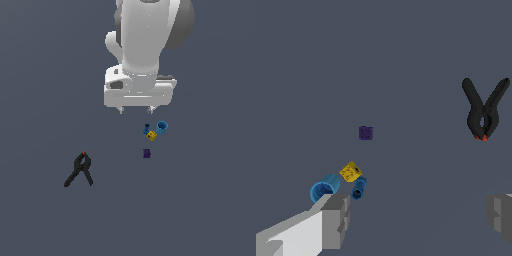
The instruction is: Pick up a designated object from a clutter of objects.
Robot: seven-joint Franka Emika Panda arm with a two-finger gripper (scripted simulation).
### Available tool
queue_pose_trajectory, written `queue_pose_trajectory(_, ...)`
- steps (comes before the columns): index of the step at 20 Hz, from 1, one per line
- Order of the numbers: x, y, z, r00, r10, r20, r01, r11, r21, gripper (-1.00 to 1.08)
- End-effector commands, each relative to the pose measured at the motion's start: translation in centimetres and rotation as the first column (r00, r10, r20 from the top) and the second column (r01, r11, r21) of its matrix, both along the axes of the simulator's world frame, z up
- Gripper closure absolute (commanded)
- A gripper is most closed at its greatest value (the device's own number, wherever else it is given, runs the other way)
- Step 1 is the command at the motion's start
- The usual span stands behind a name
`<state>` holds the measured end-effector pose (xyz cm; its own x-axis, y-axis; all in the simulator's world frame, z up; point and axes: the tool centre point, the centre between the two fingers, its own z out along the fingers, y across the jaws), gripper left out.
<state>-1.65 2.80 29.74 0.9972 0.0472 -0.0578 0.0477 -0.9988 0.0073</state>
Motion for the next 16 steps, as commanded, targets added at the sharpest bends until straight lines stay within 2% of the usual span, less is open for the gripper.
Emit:
queue_pose_trajectory(1,0.0,0.0,0.0,1.000,0.000,0.000,0.000,1.000,0.000,-0.92)
queue_pose_trajectory(10,0.6,1.6,0.1,0.998,0.068,0.006,-0.068,0.998,0.000,-0.92)
queue_pose_trajectory(16,0.6,1.8,-0.1,0.998,0.064,0.006,-0.064,0.998,-0.001,-0.92)
